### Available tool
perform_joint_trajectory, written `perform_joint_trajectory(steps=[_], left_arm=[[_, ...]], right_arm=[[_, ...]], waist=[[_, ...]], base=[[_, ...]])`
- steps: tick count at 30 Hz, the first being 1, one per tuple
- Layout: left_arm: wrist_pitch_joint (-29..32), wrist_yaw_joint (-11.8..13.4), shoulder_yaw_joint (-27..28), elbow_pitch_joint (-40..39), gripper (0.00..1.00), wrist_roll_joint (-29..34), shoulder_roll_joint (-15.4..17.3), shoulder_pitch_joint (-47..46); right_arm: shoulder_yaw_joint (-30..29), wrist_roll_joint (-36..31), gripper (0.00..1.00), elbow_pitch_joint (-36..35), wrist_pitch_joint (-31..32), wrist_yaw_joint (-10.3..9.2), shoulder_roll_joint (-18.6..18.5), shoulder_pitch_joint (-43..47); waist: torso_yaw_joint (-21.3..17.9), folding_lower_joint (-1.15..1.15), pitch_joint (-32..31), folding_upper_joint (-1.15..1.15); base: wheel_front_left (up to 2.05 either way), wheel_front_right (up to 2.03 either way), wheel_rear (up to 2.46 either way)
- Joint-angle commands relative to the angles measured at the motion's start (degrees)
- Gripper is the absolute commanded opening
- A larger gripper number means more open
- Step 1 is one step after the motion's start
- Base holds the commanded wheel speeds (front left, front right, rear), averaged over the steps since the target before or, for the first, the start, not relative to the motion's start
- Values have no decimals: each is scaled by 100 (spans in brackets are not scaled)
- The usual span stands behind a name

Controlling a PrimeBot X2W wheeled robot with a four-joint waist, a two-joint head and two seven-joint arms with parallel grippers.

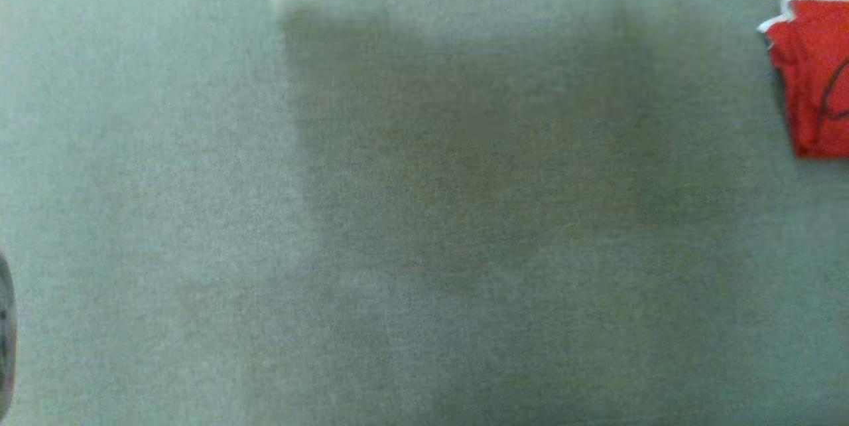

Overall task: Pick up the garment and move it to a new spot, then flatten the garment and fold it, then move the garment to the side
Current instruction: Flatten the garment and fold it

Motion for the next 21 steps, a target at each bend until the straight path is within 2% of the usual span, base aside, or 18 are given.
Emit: perform_joint_trajectory(steps=[1,7,12,15,21], left_arm=[[-212,-129,114,242,0,57,230,-476],[-649,-543,-69,1177,0,77,39,-655],[-850,-758,-244,1712,0,102,-159,-54],[-918,-871,-373,1885,0,136,-234,495],[-966,-991,-583,1834,0,149,-330,1481]], right_arm=[[-21,-115,0,369,-328,-5,-79,-269],[277,-46,0,1583,-799,-5,-157,-368],[821,173,0,2346,-668,-5,-299,166],[1198,492,0,2622,-435,-5,-432,582],[1776,1210,0,2603,-27,-5,-732,1266]], waist=[[134,-3,279,0],[292,-3,394,0],[451,-3,350,0],[512,-3,252,0],[585,-3,-34,0]], base=[[0,0,0],[0,0,0],[0,0,0],[0,0,0],[0,0,0]])
